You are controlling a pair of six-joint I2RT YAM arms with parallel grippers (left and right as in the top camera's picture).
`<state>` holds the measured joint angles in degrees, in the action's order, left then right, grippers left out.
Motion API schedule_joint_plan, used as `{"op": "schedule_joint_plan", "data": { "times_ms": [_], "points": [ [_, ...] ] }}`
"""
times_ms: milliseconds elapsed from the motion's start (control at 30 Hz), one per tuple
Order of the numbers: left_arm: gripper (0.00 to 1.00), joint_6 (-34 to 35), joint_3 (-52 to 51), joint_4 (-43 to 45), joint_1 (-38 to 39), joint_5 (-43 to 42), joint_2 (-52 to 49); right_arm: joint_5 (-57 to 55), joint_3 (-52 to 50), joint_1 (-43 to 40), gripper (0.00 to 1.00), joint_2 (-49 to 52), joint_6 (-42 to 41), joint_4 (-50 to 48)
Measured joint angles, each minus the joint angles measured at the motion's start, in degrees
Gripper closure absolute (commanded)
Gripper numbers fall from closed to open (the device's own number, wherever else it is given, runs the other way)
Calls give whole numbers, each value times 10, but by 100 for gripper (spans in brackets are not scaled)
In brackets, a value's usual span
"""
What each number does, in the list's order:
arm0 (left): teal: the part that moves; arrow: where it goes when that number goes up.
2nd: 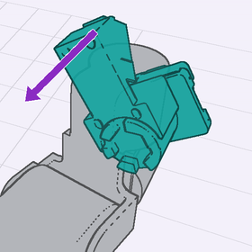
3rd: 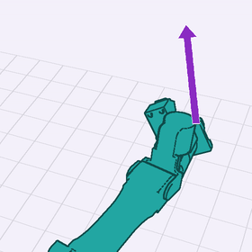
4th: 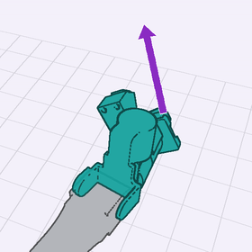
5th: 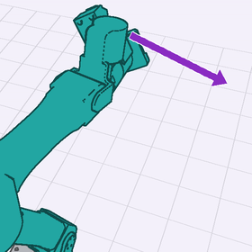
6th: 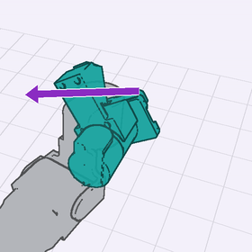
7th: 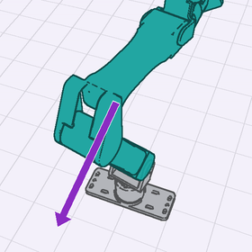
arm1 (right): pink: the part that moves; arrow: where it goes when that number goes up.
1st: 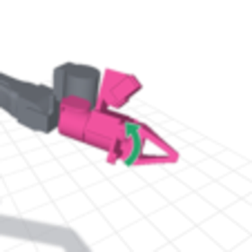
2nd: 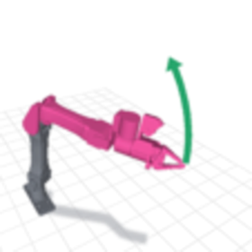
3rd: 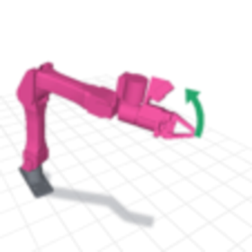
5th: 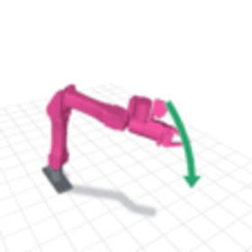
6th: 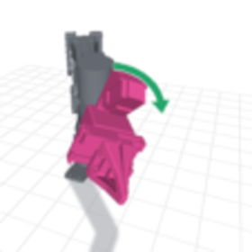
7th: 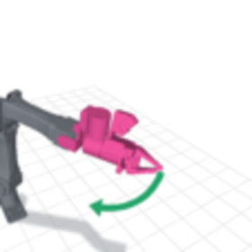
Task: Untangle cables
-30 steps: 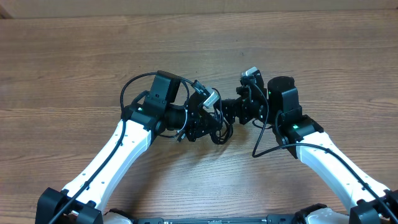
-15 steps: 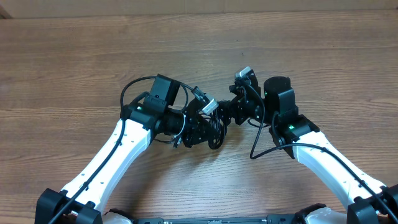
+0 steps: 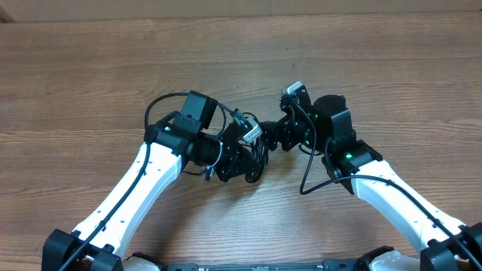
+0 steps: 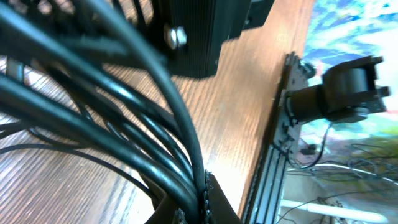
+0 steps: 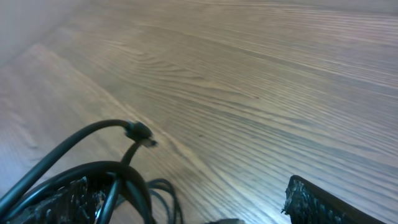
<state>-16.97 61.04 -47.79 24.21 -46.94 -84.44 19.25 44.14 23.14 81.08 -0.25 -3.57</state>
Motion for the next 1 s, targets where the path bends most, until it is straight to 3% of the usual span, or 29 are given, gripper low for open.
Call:
{"op": "schedule_joint_plan", "data": {
  "times_ms": [300, 667, 1000],
  "points": [
    [96, 38, 4, -8, 5, 101, 0, -68, 0, -3, 8, 1, 0, 38],
    [96, 112, 16, 12, 24, 194, 0, -36, 0, -78, 8, 2, 1, 86],
    [96, 205, 16, 13, 35, 292, 0, -33, 0, -84, 8, 2, 0, 92]
  ]
}}
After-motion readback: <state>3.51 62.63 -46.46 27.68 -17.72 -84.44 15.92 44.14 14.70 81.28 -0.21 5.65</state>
